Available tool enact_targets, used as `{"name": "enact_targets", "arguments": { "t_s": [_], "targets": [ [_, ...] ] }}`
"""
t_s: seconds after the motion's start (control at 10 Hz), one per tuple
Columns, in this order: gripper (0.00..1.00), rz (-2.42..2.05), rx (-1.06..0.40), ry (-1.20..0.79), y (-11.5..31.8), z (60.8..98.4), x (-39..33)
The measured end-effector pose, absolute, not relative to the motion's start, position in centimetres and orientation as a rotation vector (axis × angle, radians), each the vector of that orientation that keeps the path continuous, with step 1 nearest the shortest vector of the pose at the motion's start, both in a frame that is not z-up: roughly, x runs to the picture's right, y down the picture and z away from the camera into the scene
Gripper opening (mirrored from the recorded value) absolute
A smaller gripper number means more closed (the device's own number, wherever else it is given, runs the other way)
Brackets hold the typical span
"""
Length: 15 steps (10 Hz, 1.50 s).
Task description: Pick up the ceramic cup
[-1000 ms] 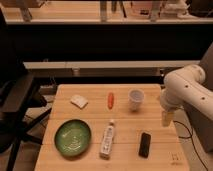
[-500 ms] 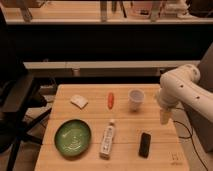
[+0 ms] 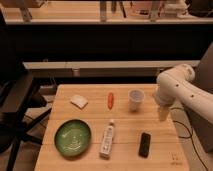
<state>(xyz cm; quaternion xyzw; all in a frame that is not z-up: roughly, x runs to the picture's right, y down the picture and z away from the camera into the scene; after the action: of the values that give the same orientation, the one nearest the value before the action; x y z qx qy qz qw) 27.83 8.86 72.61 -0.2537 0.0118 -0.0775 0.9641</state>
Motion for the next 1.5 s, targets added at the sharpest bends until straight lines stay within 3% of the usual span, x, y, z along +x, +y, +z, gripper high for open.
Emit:
{"name": "enact_targets", "arguments": {
  "t_s": [1.5],
  "targets": [
    [0.80,-0.349,-0.481,-0.067,9.0,78.7,26.4]
  ]
}}
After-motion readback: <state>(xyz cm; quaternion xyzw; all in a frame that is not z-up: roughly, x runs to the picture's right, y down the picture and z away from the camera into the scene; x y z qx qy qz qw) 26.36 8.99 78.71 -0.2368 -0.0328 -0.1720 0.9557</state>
